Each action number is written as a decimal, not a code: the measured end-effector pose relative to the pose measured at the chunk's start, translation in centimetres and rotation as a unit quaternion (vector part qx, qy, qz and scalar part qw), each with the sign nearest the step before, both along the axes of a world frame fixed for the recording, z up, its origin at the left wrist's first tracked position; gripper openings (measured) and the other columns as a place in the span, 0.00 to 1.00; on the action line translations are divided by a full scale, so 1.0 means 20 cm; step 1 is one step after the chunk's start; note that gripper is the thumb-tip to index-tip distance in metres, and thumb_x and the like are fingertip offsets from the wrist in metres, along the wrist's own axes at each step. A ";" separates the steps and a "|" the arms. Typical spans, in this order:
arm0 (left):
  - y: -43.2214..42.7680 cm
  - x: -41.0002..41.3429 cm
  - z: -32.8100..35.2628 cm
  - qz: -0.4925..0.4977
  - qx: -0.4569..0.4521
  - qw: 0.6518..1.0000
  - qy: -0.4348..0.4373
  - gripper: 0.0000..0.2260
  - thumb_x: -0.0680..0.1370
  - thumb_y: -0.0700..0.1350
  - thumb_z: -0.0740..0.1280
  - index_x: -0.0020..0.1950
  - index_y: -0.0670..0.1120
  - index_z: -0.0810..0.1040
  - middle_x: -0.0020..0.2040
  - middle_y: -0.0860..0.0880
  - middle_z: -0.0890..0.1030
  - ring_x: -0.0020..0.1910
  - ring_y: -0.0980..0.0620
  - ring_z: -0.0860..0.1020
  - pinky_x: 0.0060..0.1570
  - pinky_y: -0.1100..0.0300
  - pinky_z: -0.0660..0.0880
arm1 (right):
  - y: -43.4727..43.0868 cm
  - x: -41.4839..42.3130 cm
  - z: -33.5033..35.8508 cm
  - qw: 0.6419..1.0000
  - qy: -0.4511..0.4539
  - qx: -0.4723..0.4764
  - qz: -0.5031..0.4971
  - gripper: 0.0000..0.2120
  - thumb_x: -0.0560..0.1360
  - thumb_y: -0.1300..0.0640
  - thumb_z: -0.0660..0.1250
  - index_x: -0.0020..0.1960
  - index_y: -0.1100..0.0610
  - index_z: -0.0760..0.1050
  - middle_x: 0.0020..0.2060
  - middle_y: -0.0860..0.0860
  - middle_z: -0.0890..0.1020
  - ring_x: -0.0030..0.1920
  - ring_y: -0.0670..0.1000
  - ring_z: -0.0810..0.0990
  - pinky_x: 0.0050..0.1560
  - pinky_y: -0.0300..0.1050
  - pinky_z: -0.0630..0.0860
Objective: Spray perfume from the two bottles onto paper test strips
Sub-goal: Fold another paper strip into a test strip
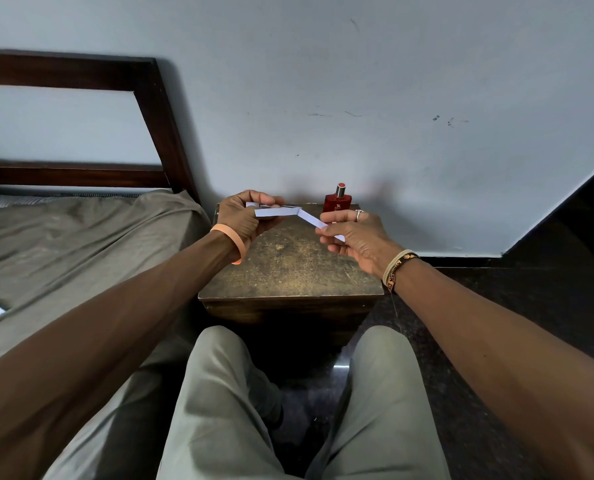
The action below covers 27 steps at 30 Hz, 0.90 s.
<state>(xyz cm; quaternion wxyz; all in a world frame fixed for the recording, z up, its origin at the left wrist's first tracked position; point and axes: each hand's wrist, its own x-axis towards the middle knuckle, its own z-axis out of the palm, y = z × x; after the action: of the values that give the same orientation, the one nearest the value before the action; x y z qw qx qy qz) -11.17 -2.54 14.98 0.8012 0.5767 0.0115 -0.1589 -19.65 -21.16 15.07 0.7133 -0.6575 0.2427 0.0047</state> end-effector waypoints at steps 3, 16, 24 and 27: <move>-0.02 -0.01 0.00 -0.017 0.051 0.998 -0.042 0.12 0.70 0.25 0.69 0.35 0.41 0.77 0.36 0.45 0.84 0.42 0.45 0.83 0.44 0.52 0.82 | 0.02 0.02 -0.01 0.997 0.009 -0.079 0.011 0.08 0.71 0.69 0.73 0.48 0.60 0.84 0.43 0.57 0.87 0.37 0.49 0.82 0.35 0.39 0.77; -0.07 -0.08 0.01 -0.102 0.129 0.972 -0.169 0.05 0.71 0.28 0.70 0.46 0.33 0.80 0.48 0.36 0.83 0.45 0.43 0.84 0.43 0.56 0.81 | 0.02 0.04 -0.01 0.988 0.058 -0.090 0.110 0.25 0.72 0.35 0.67 0.50 0.57 0.85 0.49 0.51 0.87 0.51 0.51 0.82 0.55 0.52 0.71; -0.05 -0.06 0.00 -0.079 0.074 0.990 -0.086 0.21 0.71 0.27 0.69 0.62 0.40 0.74 0.49 0.38 0.83 0.48 0.41 0.83 0.45 0.53 0.82 | 0.00 0.01 -0.03 0.995 0.012 -0.063 0.080 0.05 0.75 0.60 0.73 0.50 0.59 0.83 0.47 0.59 0.86 0.47 0.54 0.85 0.41 0.43 0.80; -0.03 -0.05 -0.02 -0.087 0.119 0.981 -0.125 0.39 0.66 0.31 0.77 0.72 0.45 0.63 0.52 0.41 0.83 0.49 0.46 0.84 0.46 0.56 0.81 | 0.02 0.00 -0.02 0.995 0.010 -0.072 0.072 0.07 0.76 0.58 0.72 0.51 0.60 0.82 0.47 0.58 0.86 0.44 0.53 0.84 0.45 0.46 0.77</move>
<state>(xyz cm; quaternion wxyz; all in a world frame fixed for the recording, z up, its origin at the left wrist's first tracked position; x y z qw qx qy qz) -12.22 -3.22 14.63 0.7053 0.6817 -0.1201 -0.1528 -19.59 -20.81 14.60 0.6594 -0.7230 0.2011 0.0450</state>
